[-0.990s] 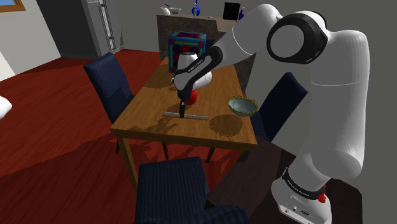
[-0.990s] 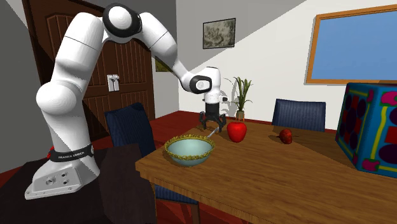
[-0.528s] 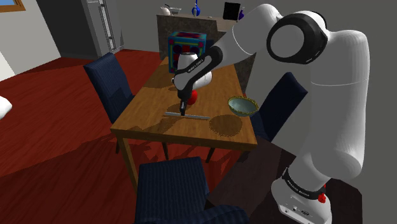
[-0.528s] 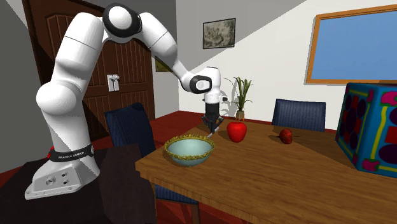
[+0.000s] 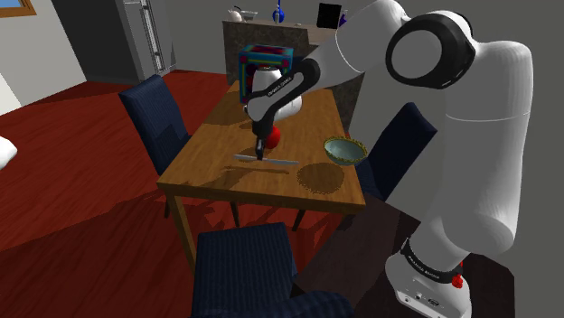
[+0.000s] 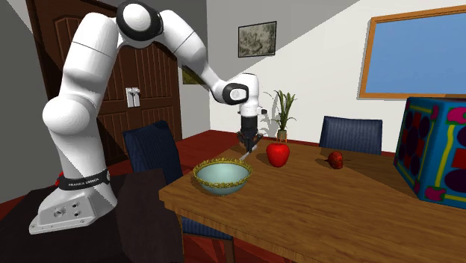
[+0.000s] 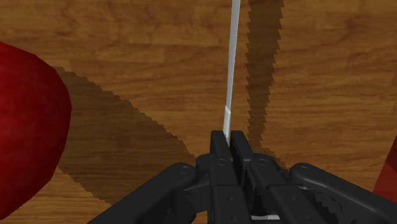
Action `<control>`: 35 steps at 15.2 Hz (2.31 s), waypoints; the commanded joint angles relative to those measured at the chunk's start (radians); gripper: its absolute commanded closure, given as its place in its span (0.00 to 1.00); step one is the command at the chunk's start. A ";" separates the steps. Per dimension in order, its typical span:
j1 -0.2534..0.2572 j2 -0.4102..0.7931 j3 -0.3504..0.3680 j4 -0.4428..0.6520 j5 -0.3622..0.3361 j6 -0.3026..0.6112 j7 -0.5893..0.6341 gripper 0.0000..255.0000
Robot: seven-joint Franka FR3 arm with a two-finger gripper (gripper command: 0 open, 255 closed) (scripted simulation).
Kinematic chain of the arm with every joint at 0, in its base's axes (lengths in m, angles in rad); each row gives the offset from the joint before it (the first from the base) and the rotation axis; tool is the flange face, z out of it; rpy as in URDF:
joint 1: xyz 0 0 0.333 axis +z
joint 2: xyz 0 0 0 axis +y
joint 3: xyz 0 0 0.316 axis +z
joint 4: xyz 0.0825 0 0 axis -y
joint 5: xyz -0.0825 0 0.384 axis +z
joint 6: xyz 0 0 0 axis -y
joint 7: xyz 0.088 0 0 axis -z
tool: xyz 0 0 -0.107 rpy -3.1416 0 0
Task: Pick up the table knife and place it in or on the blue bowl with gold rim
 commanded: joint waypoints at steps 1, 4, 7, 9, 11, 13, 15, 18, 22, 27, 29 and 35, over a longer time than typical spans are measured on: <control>0.001 -0.016 -0.002 0.004 -0.003 -0.021 0.002 1.00; 0.002 -0.041 -0.004 0.012 -0.008 -0.053 0.006 1.00; 0.003 -0.064 -0.006 0.022 -0.012 -0.087 0.009 1.00; 0.004 -0.079 -0.007 0.030 -0.015 -0.109 0.012 1.00; 0.005 -0.093 -0.008 0.039 -0.017 -0.132 0.014 1.00; 0.005 -0.107 -0.009 0.048 -0.020 -0.155 0.016 1.00; 0.006 -0.120 -0.010 0.059 -0.023 -0.178 0.018 1.00; 0.006 -0.138 -0.011 0.076 -0.026 -0.213 0.021 1.00; 0.007 -0.159 -0.012 0.102 -0.030 -0.261 0.025 1.00; 0.007 -0.182 -0.013 0.140 -0.035 -0.321 0.029 1.00; 0.008 -0.190 -0.014 0.157 -0.036 -0.346 0.031 1.00; -0.036 -0.325 -0.049 -0.004 -0.044 -0.321 -0.048 1.00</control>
